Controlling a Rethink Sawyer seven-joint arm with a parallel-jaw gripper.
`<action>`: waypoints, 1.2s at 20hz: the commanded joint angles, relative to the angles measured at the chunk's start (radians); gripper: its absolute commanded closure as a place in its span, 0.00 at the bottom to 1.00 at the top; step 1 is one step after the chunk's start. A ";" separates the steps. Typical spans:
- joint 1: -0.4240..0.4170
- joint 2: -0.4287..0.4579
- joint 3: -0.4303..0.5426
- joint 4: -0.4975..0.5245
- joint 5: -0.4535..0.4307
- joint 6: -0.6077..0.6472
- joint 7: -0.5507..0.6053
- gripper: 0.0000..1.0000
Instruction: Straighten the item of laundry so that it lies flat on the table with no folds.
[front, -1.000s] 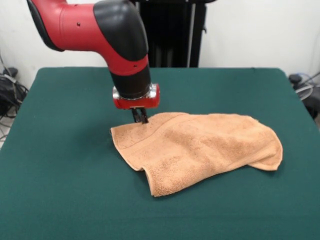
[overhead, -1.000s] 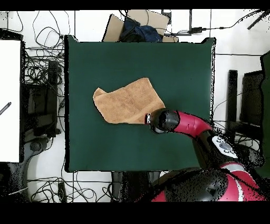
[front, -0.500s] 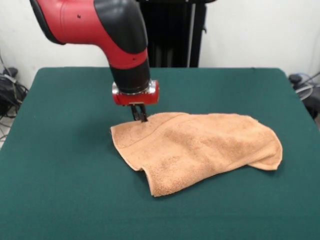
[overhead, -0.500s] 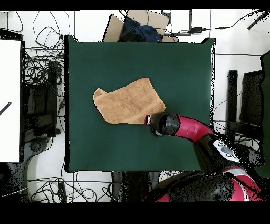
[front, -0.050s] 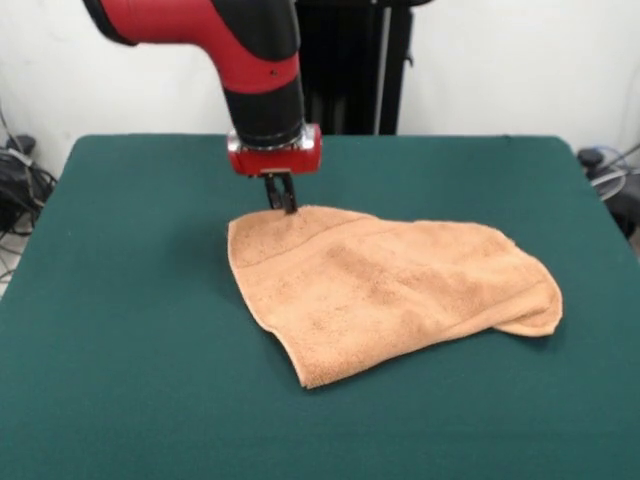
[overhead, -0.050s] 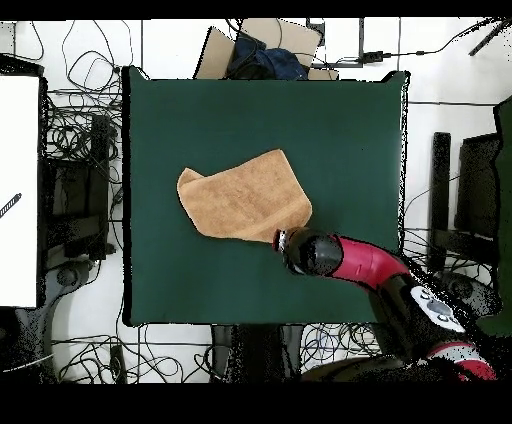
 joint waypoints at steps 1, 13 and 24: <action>0.001 -0.043 0.056 0.087 0.022 -0.027 0.128 1.00; -0.001 0.088 0.048 -0.005 -0.010 -0.073 0.093 1.00; -0.060 0.091 0.062 0.032 -0.032 -0.056 0.048 1.00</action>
